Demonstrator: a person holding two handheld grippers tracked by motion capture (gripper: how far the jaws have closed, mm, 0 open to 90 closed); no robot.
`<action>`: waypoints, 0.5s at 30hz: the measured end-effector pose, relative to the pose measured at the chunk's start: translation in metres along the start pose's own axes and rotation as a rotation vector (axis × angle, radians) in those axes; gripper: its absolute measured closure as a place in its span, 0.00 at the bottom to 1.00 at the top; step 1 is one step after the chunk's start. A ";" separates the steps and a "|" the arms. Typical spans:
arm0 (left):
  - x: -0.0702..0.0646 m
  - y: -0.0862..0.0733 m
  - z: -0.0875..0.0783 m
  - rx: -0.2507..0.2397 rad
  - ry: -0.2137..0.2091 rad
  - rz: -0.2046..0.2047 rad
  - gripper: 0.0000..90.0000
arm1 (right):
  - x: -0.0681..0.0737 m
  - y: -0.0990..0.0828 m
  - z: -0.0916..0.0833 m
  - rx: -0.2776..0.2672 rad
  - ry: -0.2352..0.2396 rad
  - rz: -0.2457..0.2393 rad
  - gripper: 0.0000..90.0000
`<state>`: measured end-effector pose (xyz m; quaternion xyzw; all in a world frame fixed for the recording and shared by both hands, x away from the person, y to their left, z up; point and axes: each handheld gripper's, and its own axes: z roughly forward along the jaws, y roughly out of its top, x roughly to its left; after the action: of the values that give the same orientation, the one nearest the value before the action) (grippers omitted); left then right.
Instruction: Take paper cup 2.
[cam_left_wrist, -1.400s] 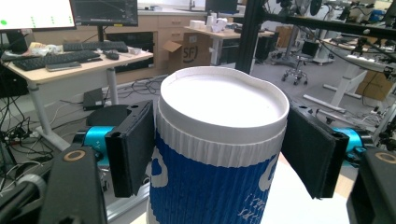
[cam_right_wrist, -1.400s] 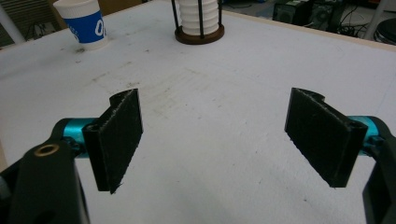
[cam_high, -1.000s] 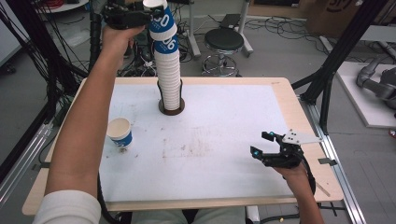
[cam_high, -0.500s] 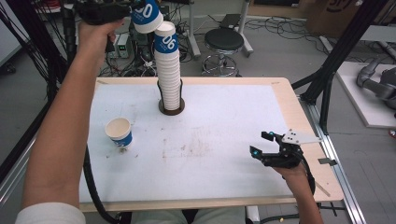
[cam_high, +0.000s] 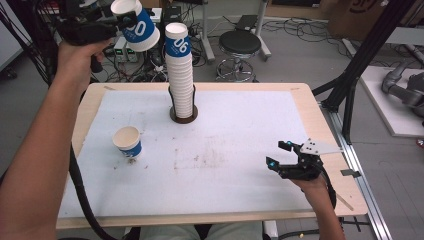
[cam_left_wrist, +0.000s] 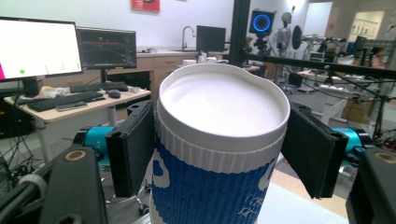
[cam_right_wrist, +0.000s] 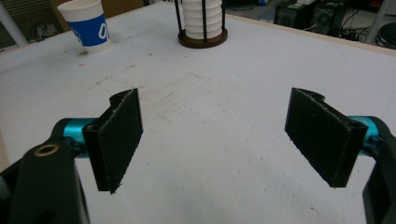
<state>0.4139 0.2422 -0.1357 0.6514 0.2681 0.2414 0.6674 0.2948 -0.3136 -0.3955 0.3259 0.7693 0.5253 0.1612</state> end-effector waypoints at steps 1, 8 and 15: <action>-0.002 -0.003 -0.002 0.005 -0.007 0.004 0.32 | 0.000 0.000 0.000 0.000 -0.001 0.000 0.22; -0.015 -0.023 -0.015 0.031 -0.048 0.012 0.32 | 0.001 0.000 0.003 0.004 0.005 0.003 0.22; -0.034 -0.046 -0.017 0.058 -0.098 0.032 0.32 | 0.002 0.000 0.005 0.006 0.007 -0.002 0.22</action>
<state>0.3763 0.2305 -0.1808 0.6858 0.2314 0.2119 0.6567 0.2965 -0.3086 -0.3970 0.3236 0.7717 0.5242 0.1580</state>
